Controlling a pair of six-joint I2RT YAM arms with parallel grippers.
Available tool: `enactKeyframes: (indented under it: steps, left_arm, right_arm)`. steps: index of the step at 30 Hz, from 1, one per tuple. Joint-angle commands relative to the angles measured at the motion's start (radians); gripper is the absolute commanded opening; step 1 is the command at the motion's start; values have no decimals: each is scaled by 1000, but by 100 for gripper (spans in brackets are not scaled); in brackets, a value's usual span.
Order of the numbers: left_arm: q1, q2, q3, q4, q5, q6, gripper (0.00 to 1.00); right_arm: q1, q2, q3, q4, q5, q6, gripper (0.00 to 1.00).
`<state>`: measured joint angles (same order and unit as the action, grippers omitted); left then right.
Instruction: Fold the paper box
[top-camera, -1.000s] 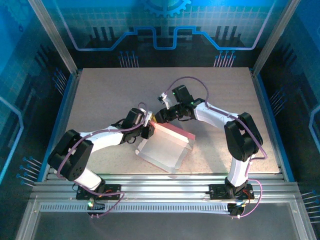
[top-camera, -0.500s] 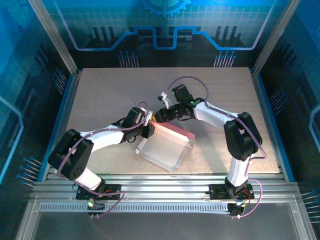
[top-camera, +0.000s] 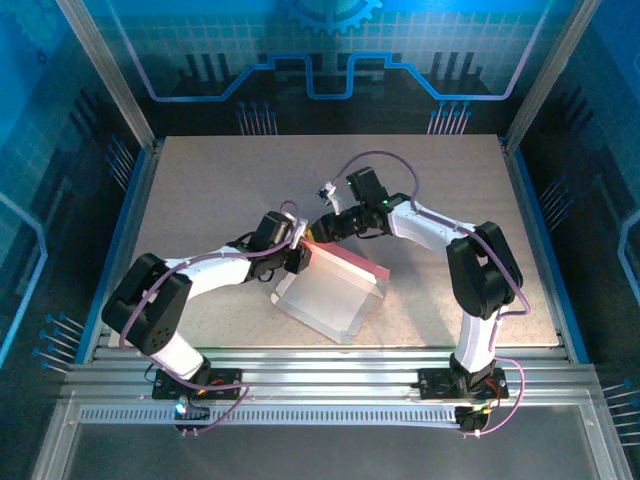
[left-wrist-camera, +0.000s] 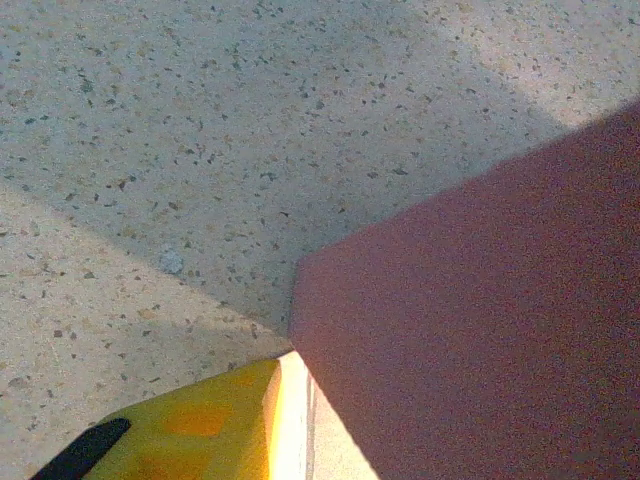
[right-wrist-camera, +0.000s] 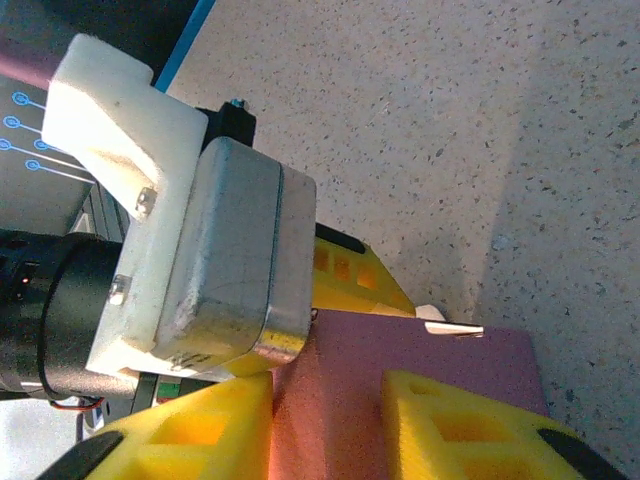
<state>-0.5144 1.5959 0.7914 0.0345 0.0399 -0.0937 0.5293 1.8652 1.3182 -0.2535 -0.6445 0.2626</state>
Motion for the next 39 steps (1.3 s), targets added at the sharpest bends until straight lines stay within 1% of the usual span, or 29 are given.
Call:
enactKeyframes:
  steps: [1, 7, 11, 16, 17, 18, 19, 20, 23, 28, 31, 35, 37, 39]
  left_arm:
    - [-7, 20, 46, 16, -11, 39, 30]
    - [-7, 39, 65, 24, -34, 53, 31]
    - [-6, 41, 74, 33, -48, 52, 34]
    - [-8, 45, 88, 39, -67, 55, 35]
    - [-6, 46, 89, 41, -70, 57, 36]
    - [-7, 49, 91, 43, -72, 58, 39]
    - [-6, 50, 93, 45, -75, 60, 44]
    - [-7, 50, 94, 47, -75, 61, 46]
    - [-7, 50, 95, 51, -86, 67, 48]
    - [-6, 52, 107, 48, -92, 82, 49]
    - [-7, 52, 111, 52, -103, 92, 59]
    - [-7, 47, 117, 60, -95, 94, 59]
    - [-6, 44, 118, 64, -81, 89, 58]
    - [-7, 45, 120, 72, -74, 86, 57]
  right_arm:
    - [-3, 40, 14, -29, -29, 3, 33]
    - [-5, 51, 12, -26, -42, 4, 31]
    - [-6, 60, 12, -26, -52, 4, 31]
    - [-9, 73, 11, -22, -58, 7, 31]
    - [-8, 74, 9, -20, -59, 7, 31]
    - [-8, 74, 9, -18, -61, 9, 31]
    - [-8, 74, 7, -15, -63, 10, 31]
    - [-9, 74, 6, -15, -62, 10, 30]
    - [-12, 75, 3, -14, -64, 9, 30]
    - [-18, 75, -2, -8, -74, 14, 30]
    - [-22, 76, -1, -6, -85, 18, 29]
    - [-28, 80, -2, 1, -96, 28, 30]
    - [-36, 81, -1, 10, -108, 43, 34]
    - [-46, 81, -4, 26, -128, 64, 36]
